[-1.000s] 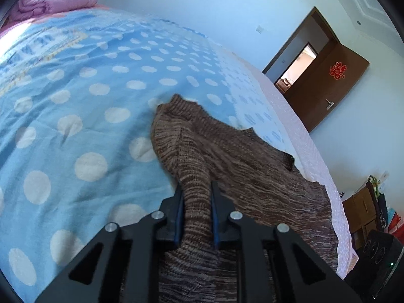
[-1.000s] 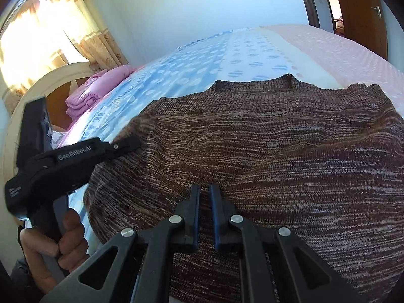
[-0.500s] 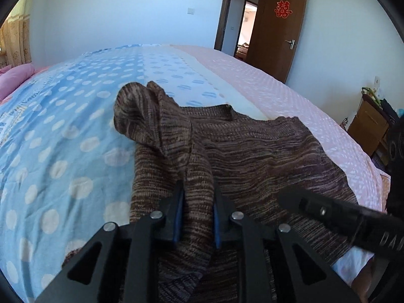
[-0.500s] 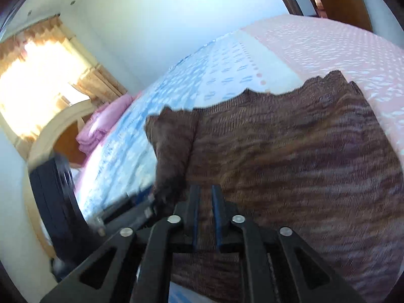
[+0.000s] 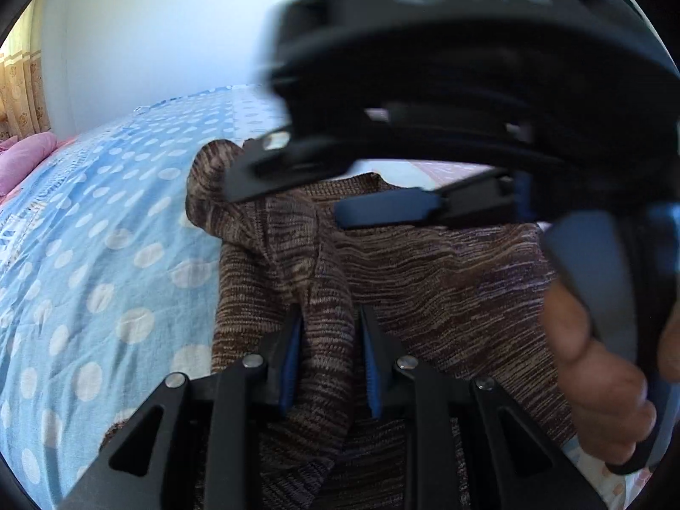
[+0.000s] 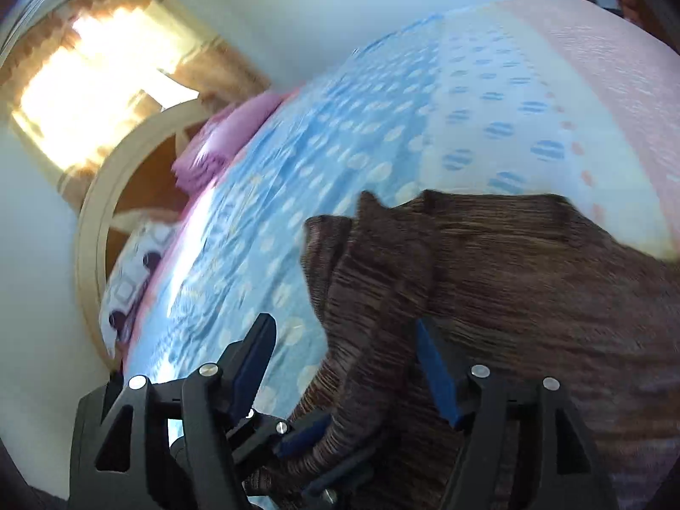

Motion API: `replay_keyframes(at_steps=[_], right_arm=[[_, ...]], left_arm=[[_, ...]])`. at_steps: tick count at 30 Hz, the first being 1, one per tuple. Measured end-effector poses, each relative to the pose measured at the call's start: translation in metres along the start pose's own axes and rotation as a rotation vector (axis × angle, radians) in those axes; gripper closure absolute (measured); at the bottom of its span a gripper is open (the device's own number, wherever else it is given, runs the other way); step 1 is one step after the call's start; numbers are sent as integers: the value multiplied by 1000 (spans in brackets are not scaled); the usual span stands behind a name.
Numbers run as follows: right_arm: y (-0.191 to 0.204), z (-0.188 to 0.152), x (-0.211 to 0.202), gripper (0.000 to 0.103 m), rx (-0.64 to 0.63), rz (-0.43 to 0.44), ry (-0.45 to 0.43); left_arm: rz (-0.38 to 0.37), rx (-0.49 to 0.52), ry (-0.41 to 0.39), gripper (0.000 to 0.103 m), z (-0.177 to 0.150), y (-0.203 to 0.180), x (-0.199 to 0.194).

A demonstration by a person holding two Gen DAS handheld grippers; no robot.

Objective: Fold small clothes
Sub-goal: 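Fold the sweater in half lengthwise with both tools, then release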

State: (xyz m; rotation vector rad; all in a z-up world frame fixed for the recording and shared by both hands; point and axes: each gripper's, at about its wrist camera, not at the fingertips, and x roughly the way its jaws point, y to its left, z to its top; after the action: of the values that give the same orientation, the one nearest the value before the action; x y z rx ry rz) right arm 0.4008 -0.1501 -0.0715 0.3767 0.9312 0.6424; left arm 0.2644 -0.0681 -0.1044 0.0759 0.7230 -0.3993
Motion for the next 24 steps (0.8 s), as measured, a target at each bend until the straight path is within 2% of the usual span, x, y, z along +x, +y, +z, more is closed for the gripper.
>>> replay_keyframes(at_steps=[3, 5, 6, 7, 8, 16, 24], right_arm=[[14, 7, 16, 35, -107, -78, 25], [13, 9, 27, 37, -135, -130, 31], [12, 10, 29, 44, -142, -138, 34], [8, 12, 31, 72, -145, -136, 41], [4, 12, 31, 86, -137, -145, 48], [-18, 9, -17, 90, 1, -110, -81], [-45, 9, -93, 90, 16, -128, -148]], left_arm=[[0, 2, -1, 78, 0, 0, 0], [-7, -1, -2, 78, 0, 1, 0], [-12, -5, -3, 78, 0, 2, -1], [-18, -12, -4, 78, 0, 3, -1], [-24, -18, -4, 78, 0, 4, -1], [-45, -41, -30, 83, 6, 6, -12], [-120, 15, -57, 83, 35, -52, -30]])
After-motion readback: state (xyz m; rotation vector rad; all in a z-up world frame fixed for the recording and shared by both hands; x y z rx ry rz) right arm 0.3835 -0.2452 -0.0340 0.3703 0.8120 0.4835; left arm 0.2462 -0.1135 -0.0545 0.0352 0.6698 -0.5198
